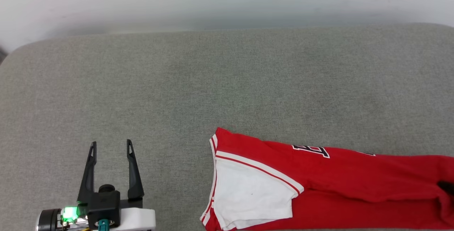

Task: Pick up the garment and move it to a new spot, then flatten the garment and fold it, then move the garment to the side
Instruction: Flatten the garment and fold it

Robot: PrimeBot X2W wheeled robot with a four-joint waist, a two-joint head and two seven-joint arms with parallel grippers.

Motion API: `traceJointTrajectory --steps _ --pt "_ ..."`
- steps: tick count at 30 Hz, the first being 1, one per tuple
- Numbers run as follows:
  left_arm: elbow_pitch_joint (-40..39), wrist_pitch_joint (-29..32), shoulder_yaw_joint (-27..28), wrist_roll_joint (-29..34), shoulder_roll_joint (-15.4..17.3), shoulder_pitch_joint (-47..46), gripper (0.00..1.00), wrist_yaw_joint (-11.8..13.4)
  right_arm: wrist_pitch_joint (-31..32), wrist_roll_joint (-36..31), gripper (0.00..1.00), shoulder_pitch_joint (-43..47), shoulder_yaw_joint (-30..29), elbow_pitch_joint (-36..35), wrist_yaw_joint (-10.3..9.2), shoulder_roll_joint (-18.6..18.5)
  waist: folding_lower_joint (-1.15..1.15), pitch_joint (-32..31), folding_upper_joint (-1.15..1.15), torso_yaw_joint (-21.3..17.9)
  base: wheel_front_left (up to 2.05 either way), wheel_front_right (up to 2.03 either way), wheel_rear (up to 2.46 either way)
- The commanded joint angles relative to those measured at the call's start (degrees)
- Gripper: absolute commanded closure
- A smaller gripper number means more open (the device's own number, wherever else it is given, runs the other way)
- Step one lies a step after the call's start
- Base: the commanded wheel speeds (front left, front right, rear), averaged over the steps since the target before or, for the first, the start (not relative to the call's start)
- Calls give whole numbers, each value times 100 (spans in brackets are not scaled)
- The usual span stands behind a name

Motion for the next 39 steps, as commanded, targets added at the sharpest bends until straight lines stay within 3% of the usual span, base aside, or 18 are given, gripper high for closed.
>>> traceJointTrajectory --steps 1,6,13,20,23,25,33,39 --pt "-3 -25 24 30 -33 73 0 -37 88 -47 100 43 23 -42 -3 8 0 -42 0 7 0 0 0" --pt "-32 -25 52 82 -59 182 0 -118 471 94 100 133 94 -762 -3 125 0 -142 0 12 0 0 0" --pt "-73 -25 47 128 -91 279 0 -190 1044 298 100 156 266 -2389 -3 674 0 -189 0 38 0 0 0" --pt "-96 -25 -25 175 -139 113 0 -275 1574 -459 100 -572 867 -3178 -3 1360 0 -18 0 108 0 0 0" --pt "-96 -25 -62 175 -162 20 0 -308 1706 -838 100 -1018 1246 -3136 -3 1744 0 99 0 137 0 0 0" --pt "-87 -25 -101 174 -201 -100 0 -337 1745 -1326 100 -1576 1853 -2866 -3 2162 0 250 0 172 0 0 0" --pt "-3 -25 -117 144 -244 -341 0 -436 1355 -1880 100 -2182 2862 -1620 -3 2649 0 502 0 241 0 0 0" --pt "43 -25 -108 160 -273 -415 0 -461 841 -2012 100 -2317 3385 -738 -4 2780 0 552 0 226 0 0 0"
